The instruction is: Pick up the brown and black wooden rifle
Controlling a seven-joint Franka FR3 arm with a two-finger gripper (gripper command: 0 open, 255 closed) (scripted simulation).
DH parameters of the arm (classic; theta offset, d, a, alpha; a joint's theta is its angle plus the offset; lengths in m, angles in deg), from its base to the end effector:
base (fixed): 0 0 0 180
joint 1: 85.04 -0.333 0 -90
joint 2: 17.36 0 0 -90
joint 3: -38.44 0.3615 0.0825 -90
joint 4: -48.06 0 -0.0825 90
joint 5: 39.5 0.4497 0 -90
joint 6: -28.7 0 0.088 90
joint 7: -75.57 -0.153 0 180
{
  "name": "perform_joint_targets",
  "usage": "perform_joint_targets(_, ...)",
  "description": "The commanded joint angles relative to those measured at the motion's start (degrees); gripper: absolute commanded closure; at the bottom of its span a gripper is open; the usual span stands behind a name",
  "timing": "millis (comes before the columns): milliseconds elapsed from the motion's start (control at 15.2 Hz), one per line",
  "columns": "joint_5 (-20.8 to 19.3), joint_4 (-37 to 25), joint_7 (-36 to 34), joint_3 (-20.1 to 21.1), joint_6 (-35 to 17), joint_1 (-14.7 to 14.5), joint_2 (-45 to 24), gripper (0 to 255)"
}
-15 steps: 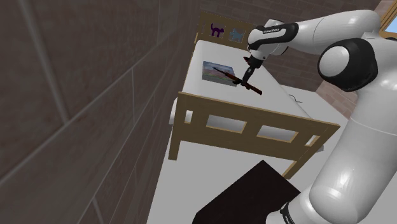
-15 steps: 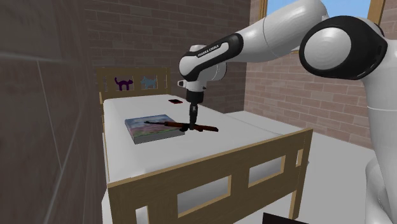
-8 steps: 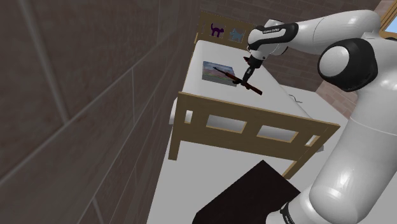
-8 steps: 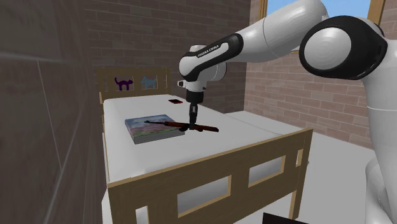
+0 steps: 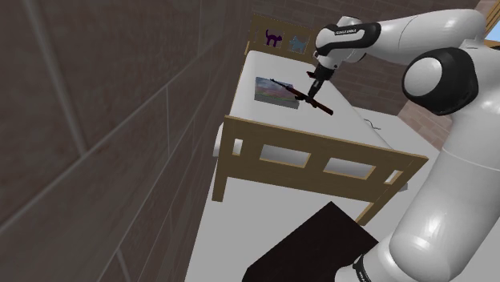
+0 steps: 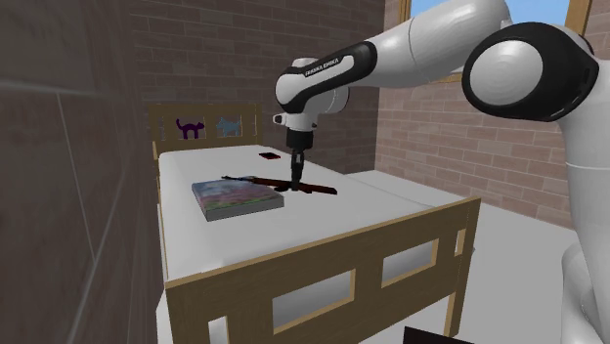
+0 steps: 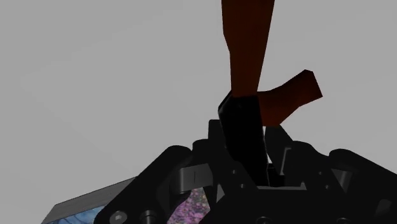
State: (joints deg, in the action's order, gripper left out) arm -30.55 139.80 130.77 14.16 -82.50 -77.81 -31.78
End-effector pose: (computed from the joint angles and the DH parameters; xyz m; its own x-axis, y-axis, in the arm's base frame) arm 0.6379 -0.3422 0.4862 0.9216 0.3743 0.1026 0.3695 -0.9271 0.0628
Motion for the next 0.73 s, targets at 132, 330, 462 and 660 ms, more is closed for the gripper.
perform_joint_targets(132, -0.17, -2.88, -0.28, -0.09, 2.99, 0.12, 0.12, 255)
perform_joint_targets(330, -0.21, -5.28, -0.42, -0.16, 5.32, 0.27, 0.06, 255)
perform_joint_targets(462, -0.2, -6.98, -0.5, -0.2, 6.91, 0.4, -0.07, 255)
perform_joint_targets(660, -0.17, -8.0, -0.54, -0.23, 7.83, 0.49, -0.16, 255)
